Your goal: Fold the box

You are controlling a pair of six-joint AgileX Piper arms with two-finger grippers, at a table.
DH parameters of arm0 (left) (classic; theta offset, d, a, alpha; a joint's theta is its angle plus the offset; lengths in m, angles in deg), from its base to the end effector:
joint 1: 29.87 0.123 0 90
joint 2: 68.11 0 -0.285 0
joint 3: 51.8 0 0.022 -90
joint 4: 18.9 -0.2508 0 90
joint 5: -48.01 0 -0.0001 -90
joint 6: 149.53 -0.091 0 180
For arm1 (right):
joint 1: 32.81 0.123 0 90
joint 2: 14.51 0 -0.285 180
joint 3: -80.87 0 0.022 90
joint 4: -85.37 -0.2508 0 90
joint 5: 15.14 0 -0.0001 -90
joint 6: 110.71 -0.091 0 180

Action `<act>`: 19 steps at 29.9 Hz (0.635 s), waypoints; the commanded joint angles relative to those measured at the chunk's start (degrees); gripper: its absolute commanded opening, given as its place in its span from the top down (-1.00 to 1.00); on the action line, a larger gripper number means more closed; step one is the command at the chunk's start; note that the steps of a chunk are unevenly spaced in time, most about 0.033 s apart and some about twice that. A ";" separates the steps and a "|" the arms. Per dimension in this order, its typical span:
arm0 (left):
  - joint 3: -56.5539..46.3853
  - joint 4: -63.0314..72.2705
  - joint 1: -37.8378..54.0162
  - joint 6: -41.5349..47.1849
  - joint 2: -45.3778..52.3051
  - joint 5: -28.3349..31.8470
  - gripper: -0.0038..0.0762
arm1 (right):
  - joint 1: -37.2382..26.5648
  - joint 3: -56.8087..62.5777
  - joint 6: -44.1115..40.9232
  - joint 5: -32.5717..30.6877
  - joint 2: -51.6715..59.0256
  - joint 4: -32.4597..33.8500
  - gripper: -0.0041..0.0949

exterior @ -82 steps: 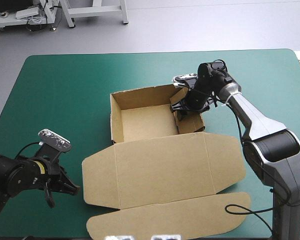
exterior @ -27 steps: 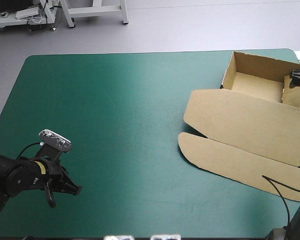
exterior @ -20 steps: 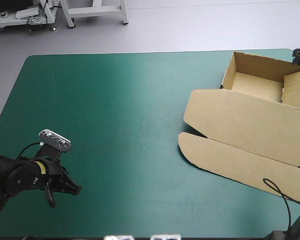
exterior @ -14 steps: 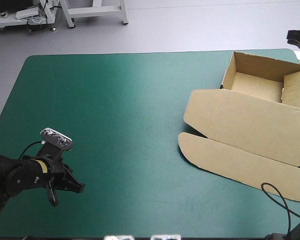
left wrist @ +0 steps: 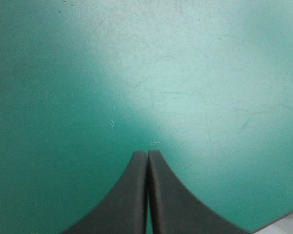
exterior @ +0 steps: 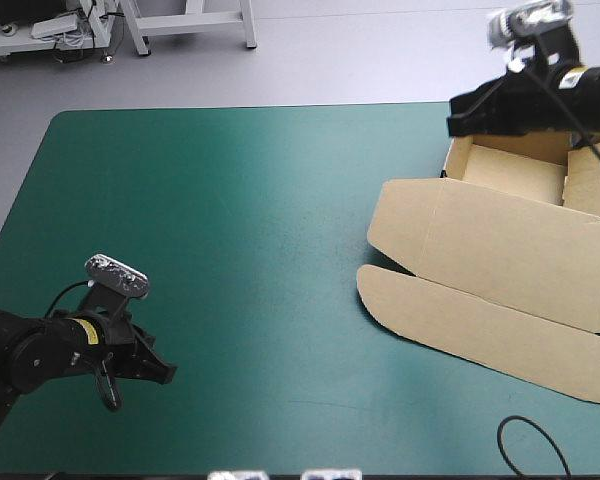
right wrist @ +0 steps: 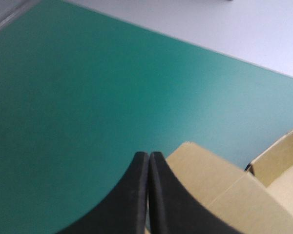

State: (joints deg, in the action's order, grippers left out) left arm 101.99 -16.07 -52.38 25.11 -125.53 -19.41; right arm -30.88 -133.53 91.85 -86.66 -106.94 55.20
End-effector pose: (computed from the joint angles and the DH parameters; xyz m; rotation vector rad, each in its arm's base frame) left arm 0.1252 -0.0564 0.3333 0.6276 2.5689 -0.1678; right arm 0.2755 0.0527 0.5111 -0.5316 2.0935 0.4463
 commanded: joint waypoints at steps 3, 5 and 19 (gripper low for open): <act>1.42 0.67 -0.09 -0.35 0.26 2.32 0.93 | 7.98 15.20 0.34 0.07 10.82 7.64 0.95; 1.42 0.67 -0.09 -0.64 0.26 2.95 0.93 | 8.65 22.97 0.34 1.30 14.84 7.79 0.95; -6.10 1.22 -0.09 -1.72 4.46 10.93 0.93 | 8.74 65.90 7.90 24.30 45.78 8.52 0.95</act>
State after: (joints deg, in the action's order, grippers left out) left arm 96.82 -15.88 -52.38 23.56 -123.64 -13.49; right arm -22.08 -70.83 98.33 -69.33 -65.79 64.65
